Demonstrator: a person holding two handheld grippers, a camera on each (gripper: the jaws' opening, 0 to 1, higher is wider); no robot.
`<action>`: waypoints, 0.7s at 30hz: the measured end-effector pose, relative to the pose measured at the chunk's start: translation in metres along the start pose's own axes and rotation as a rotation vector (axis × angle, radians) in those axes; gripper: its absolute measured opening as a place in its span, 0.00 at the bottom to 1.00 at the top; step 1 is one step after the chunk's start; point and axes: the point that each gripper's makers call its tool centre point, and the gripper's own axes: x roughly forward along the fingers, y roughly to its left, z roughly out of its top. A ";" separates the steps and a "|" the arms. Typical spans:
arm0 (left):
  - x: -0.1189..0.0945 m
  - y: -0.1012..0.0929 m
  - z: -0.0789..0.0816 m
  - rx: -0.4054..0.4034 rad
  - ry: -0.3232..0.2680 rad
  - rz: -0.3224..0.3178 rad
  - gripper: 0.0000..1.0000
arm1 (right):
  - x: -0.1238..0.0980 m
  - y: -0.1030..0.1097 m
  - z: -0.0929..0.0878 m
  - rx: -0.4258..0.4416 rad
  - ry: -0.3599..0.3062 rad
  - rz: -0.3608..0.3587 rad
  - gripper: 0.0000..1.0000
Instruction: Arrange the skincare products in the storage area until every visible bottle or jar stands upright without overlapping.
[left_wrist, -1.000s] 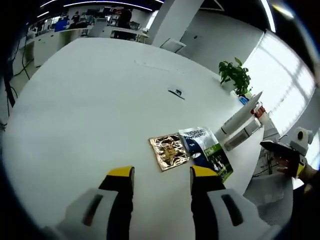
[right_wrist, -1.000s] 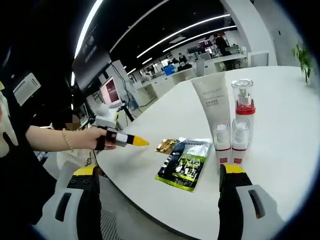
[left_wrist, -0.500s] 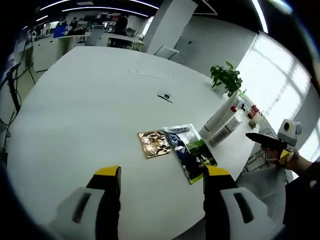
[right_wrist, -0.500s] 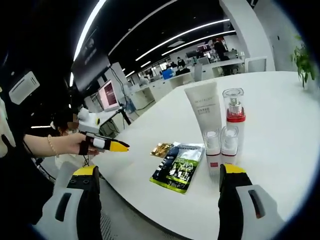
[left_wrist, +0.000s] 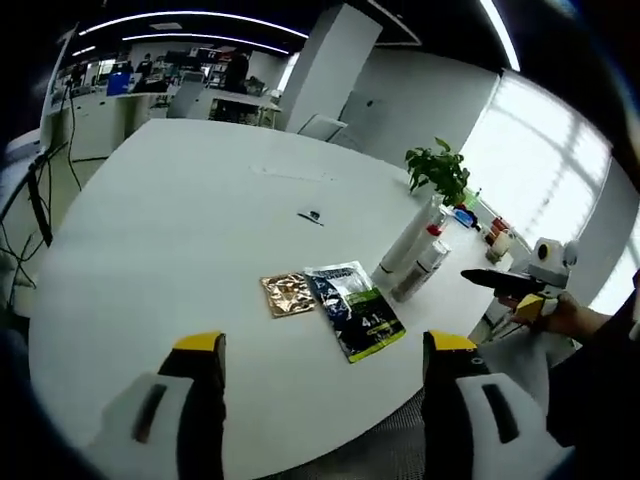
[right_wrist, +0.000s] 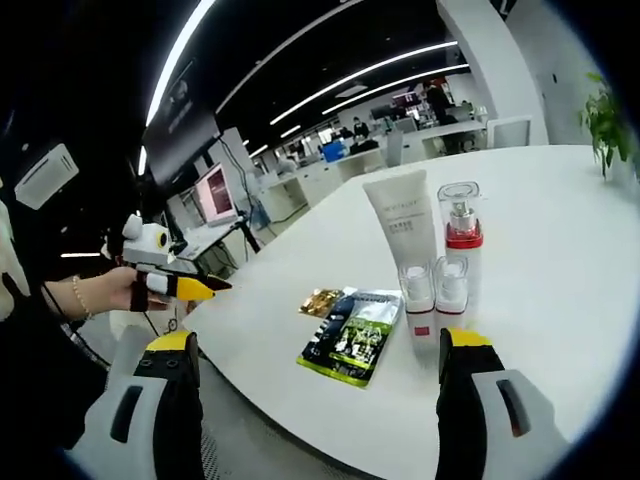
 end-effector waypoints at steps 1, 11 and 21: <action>-0.002 0.000 -0.001 0.000 0.002 0.000 0.75 | 0.000 0.000 0.000 0.000 -0.001 0.000 1.00; -0.021 -0.007 -0.004 -0.011 -0.037 0.003 0.87 | -0.005 -0.002 0.002 -0.003 -0.001 -0.008 1.00; -0.018 -0.008 -0.007 0.022 -0.052 0.003 0.97 | -0.009 -0.005 0.002 -0.006 -0.002 -0.015 1.00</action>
